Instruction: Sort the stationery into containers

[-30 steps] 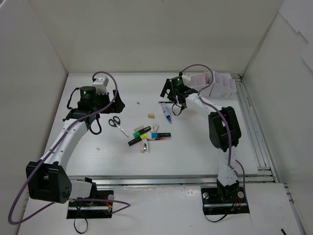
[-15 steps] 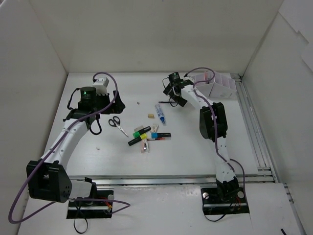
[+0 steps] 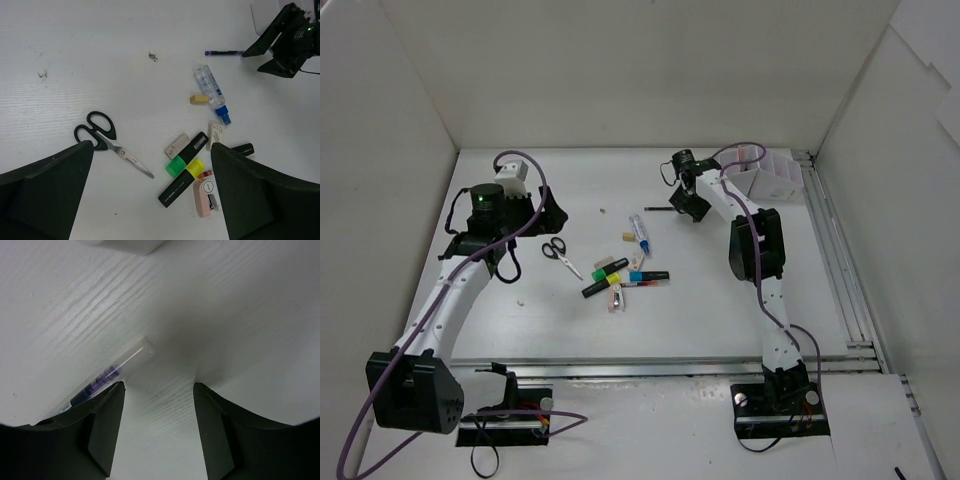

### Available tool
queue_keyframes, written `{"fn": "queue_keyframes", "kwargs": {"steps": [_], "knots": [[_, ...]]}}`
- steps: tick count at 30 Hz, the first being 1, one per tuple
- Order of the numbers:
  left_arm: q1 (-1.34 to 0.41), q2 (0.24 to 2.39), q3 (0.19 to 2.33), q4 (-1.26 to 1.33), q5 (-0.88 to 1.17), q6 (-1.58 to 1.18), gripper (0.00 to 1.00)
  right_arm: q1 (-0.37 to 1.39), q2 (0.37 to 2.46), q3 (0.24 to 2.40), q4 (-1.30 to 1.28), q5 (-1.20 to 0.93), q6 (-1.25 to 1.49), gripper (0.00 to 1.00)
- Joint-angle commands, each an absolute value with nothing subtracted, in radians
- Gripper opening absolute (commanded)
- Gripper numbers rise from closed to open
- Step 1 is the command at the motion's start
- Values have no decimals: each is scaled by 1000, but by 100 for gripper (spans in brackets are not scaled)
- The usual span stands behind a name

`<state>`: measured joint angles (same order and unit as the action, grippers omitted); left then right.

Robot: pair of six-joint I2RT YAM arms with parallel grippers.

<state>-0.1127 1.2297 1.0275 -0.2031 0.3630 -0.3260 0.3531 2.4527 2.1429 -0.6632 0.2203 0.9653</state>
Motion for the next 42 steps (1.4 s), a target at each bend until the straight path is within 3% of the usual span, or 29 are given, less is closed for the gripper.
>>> {"fn": "queue_keyframes", "kwargs": {"steps": [1,17,21,27,42], "knots": [[-98,1146,1035,-114,354,-347,99,341,2466,2186,-739,232,974,55],[-77,1109,1019,-100,331,-342,99,385,2485,2404,-769,359,1046,56],[-15,1147,1023,-60,423,-382,100,400,2555,2482,-769,406,1069,56],[57,1180,1029,-23,526,-404,99,417,2680,2620,-669,318,1046,56],[57,1146,1008,-41,482,-384,100,449,2407,2160,-560,290,931,54]]}}
